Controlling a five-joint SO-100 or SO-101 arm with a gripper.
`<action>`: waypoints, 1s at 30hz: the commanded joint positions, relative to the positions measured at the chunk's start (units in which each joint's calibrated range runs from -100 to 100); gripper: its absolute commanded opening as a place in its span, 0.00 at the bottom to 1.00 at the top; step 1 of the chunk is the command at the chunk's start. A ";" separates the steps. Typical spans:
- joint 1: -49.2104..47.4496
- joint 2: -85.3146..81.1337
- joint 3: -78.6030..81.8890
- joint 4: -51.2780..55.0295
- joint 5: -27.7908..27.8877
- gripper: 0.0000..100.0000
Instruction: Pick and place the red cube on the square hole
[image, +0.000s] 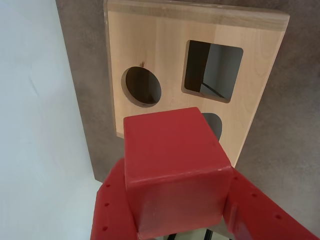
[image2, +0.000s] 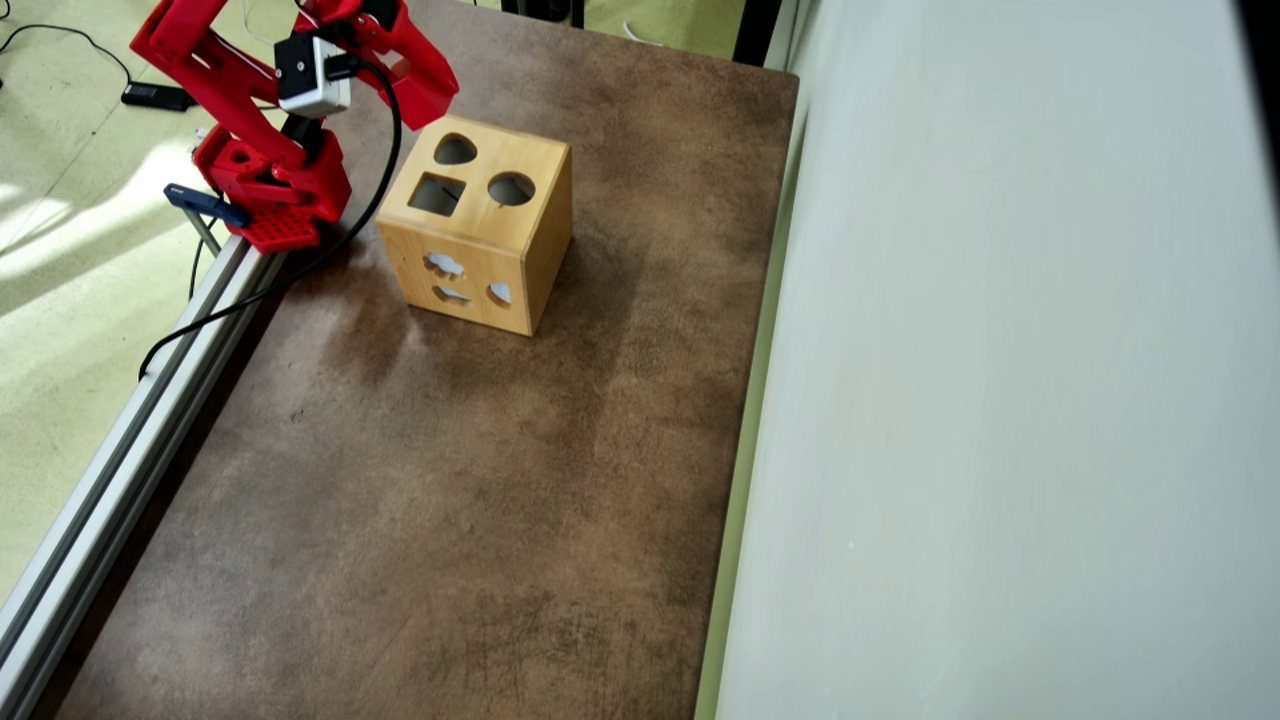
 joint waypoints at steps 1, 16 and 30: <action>-0.23 -0.38 -0.01 0.41 -0.10 0.07; 0.58 -0.21 7.86 0.01 -0.10 0.07; 0.73 4.63 10.01 0.01 0.00 0.07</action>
